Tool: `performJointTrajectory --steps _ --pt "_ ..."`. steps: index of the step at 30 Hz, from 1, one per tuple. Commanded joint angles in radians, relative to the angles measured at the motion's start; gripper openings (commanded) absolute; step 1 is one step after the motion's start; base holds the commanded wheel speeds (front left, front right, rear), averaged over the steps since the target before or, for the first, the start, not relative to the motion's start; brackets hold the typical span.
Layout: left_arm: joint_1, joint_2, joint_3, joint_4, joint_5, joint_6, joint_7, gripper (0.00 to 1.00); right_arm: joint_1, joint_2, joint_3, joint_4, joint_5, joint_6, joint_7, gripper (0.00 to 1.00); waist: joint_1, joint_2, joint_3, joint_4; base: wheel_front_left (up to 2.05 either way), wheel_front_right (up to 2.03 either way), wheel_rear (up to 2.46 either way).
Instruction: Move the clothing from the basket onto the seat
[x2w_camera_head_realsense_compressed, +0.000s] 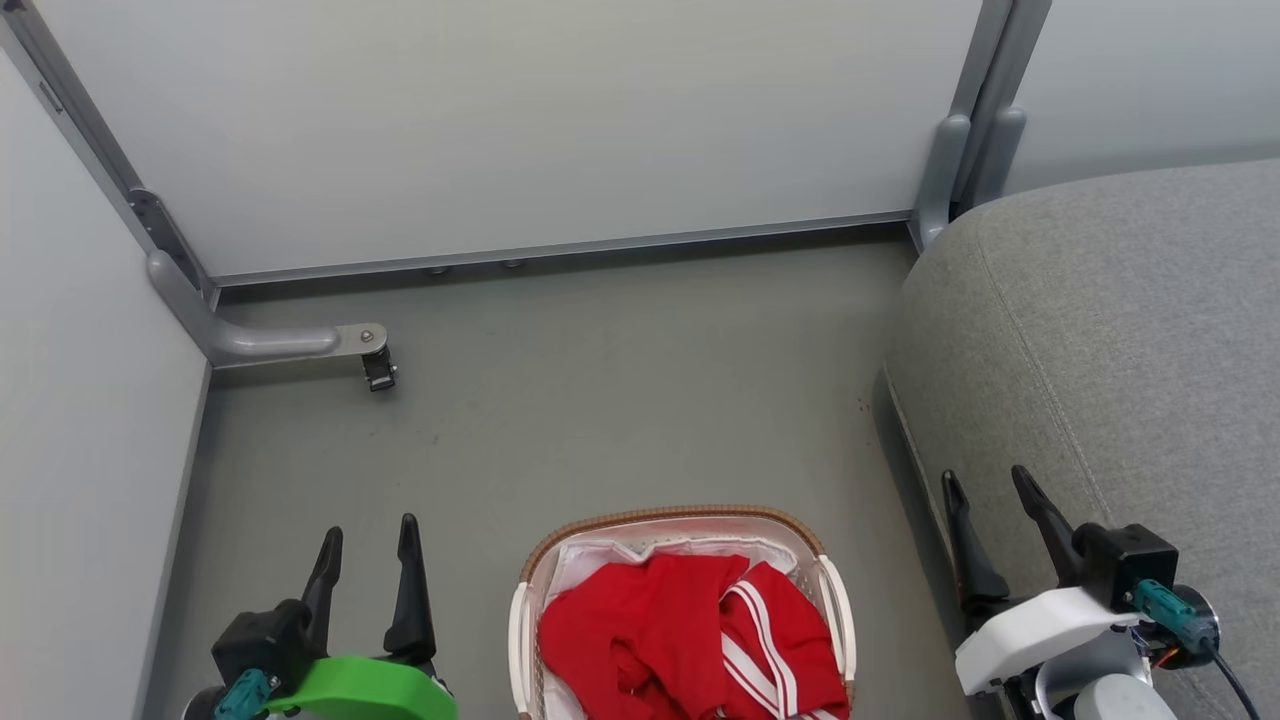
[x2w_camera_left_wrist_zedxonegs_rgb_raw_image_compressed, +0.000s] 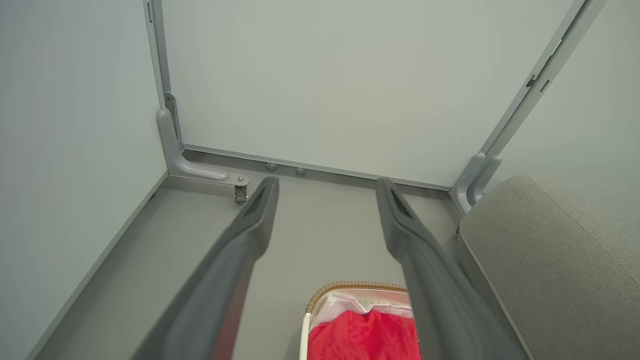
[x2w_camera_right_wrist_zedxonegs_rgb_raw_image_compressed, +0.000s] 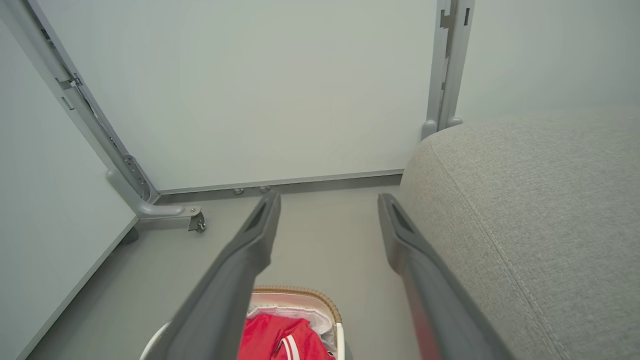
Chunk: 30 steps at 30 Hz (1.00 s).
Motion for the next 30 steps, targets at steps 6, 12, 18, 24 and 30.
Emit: performJointTrajectory --steps 6,12,18,24,30 --pt "0.015 0.007 -0.009 0.014 0.048 0.003 -0.018 1.0 0.011 -0.006 -0.003 0.0 -0.058 0.0 -0.02 1.0 -0.0001 0.0 -0.002 0.006 0.0 0.0 0.0" --pt "0.019 0.007 -0.013 0.028 0.081 0.005 -0.028 1.0 0.014 -0.007 -0.004 0.002 -0.097 0.0 -0.031 1.0 -0.0001 0.0 -0.002 0.012 0.0 0.0 0.0" --pt "0.02 0.007 -0.015 0.04 0.091 0.006 -0.034 1.0 0.014 -0.007 -0.001 0.001 -0.118 0.0 -0.036 1.0 -0.0001 0.0 -0.002 0.012 0.0 0.0 0.0" --pt "0.016 0.007 -0.017 0.049 0.081 0.003 -0.034 1.0 0.013 -0.007 0.0 0.002 -0.117 0.0 -0.036 1.0 -0.0001 0.0 -0.001 0.011 0.0 0.0 0.0" --pt "0.013 0.007 -0.019 0.053 0.079 0.002 -0.034 1.0 0.013 -0.007 0.001 -0.001 -0.116 0.0 -0.036 1.0 -0.0001 0.0 -0.001 0.01 0.0 0.0 0.0"
